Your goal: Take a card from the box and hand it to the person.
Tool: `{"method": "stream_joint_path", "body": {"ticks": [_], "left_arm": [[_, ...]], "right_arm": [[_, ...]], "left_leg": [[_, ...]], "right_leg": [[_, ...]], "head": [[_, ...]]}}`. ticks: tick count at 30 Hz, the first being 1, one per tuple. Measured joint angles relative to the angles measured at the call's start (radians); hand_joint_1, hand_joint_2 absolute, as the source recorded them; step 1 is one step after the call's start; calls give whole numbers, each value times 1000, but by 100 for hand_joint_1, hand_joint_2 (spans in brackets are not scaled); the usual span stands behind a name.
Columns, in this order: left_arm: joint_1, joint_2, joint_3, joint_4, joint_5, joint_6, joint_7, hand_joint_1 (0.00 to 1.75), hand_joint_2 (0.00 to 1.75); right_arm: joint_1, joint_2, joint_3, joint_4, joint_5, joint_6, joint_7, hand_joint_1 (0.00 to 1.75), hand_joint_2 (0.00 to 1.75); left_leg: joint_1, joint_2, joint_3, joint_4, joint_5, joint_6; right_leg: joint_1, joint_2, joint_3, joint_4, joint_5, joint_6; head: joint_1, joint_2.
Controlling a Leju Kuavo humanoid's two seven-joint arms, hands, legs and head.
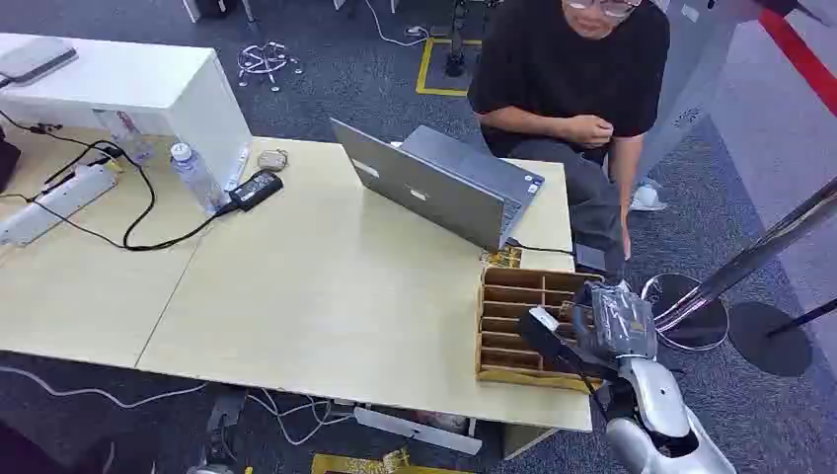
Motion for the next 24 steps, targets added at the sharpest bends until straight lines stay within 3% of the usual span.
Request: {"method": "stream_joint_path", "body": {"ticks": [4,6,13,18,24], "left_arm": [[2,-2,0,0,-9,3,-11,0,0],[4,-3,0,0,-11,6,-16,0,0],[12,-7,0,0,-14,10,-22,0,0],[12,-10,0,0,-14,11,-21,0,0],[12,-11,0,0,-14,9,-17,0,0]], "right_arm": [[-3,0,1,0,-3,11,0,126,175],[-4,0,1,0,-7,15,-1,106,175],[-4,0,4,1,-16,35,-3,70,175],[-6,0,6,2,-18,35,-3,75,175],[-9,0,12,3,-18,34,-3,96,175]], "left_leg": [[0,0,0,0,0,0],[0,0,0,0,0,0],[0,0,0,0,0,0],[0,0,0,0,0,0],[0,0,0,0,0,0]], "right_leg": [[0,0,0,0,0,0],[0,0,0,0,0,0],[0,0,0,0,0,0],[0,0,0,0,0,0],[0,0,0,0,0,0]], "head": [[0,0],[0,0],[0,0],[0,0],[0,0]]}}
